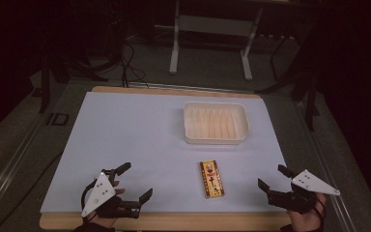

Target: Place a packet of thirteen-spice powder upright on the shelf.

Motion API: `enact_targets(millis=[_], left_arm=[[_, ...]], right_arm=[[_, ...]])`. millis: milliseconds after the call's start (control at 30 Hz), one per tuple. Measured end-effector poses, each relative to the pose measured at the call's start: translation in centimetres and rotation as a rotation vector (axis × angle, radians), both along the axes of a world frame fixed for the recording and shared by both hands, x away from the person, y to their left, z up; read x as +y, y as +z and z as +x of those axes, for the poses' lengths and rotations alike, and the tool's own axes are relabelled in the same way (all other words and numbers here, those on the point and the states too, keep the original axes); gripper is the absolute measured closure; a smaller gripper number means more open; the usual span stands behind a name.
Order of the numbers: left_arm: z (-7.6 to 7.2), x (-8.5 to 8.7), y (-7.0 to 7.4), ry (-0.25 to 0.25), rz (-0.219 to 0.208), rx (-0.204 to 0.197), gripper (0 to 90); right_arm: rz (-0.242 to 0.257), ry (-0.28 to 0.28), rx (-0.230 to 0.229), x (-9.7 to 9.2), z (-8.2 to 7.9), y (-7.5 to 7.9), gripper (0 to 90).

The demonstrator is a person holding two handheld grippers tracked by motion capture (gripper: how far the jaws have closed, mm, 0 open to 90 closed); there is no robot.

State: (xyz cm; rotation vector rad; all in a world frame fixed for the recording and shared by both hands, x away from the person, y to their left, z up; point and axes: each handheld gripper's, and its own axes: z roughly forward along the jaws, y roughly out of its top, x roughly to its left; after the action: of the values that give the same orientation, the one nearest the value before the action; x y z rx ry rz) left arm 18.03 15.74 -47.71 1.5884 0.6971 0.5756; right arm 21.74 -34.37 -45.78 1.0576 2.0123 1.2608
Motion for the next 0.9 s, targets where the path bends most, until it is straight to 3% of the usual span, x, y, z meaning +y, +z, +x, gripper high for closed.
enact_targets(millis=[100,367,433,533,900], left_arm=[[0.0,0.0,0.0,-0.001,0.0,0.0,1.4],[0.1,-0.1,-0.1,-0.004,0.009,0.004,1.4],[0.1,-0.1,-0.1,-0.004,0.005,0.006,1.4],[0.1,-0.1,-0.1,-0.003,0.004,0.007,1.4],[0.1,-0.1,-0.1,-0.003,0.003,0.015,1.4]], right_arm=[[-0.018,0.001,0.005,0.5,-0.1,0.3,11.3],[0.019,0.015,0.063,1.6,0.2,1.0,12.2],[0.0,0.019,0.089,2.0,0.3,1.1,15.2],[-0.037,0.017,0.087,2.6,0.4,1.1,12.1],[-0.007,0.014,0.129,4.7,1.5,1.2,10.7]])
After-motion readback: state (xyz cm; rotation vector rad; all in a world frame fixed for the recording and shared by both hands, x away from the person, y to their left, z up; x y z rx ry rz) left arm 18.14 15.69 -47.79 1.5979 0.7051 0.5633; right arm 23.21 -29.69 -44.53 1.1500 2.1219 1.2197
